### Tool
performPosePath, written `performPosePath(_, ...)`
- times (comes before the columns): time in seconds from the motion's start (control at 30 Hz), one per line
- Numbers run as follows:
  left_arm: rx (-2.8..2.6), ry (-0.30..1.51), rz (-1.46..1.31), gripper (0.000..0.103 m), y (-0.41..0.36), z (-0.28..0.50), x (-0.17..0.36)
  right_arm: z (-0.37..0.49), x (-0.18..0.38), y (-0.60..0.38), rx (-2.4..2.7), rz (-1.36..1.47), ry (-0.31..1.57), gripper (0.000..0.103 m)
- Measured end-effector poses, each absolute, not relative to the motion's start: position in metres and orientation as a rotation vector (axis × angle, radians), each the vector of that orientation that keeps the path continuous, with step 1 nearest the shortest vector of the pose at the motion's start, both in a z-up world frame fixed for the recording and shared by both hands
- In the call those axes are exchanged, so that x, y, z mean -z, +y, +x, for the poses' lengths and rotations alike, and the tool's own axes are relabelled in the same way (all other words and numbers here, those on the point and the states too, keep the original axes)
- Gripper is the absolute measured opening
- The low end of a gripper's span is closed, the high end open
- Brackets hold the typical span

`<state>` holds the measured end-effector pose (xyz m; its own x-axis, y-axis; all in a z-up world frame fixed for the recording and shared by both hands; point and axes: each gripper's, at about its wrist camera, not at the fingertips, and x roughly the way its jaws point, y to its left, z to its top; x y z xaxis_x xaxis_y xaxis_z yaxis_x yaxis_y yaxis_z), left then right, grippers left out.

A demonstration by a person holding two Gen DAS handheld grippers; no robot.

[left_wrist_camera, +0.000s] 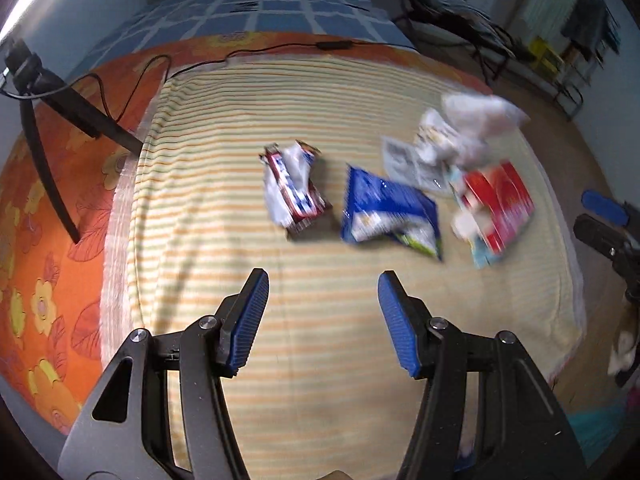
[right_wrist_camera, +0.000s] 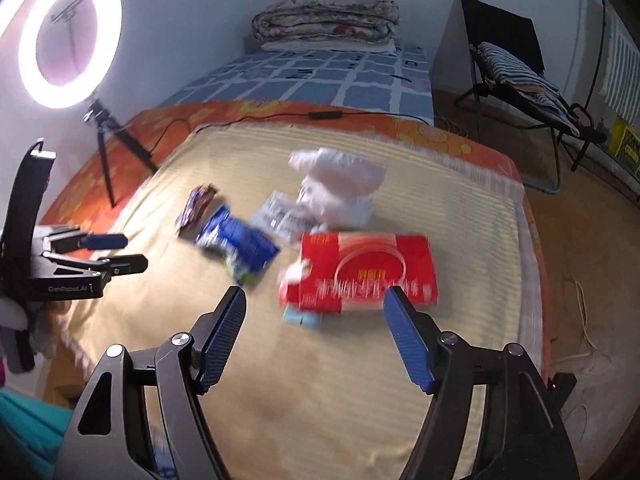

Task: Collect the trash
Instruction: 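Move both tools back over the remaining trash on the cloth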

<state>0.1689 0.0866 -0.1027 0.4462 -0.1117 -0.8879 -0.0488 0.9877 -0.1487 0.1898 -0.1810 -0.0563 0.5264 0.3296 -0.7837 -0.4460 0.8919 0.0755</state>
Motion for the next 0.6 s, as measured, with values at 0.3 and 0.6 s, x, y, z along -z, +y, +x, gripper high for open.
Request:
performPosePath(0.3,0.020,1.118,-0.261,0.059,0.102,0.213,0.127,0.248,0.082,-0.161,-0.429,-0.120,0.929,0.071)
performPosePath(0.6,0.007,1.125,-0.282,0.059,0.110,0.238,0.147,0.286,0.101,-0.142,-0.385,-0.135,0.914,0.071)
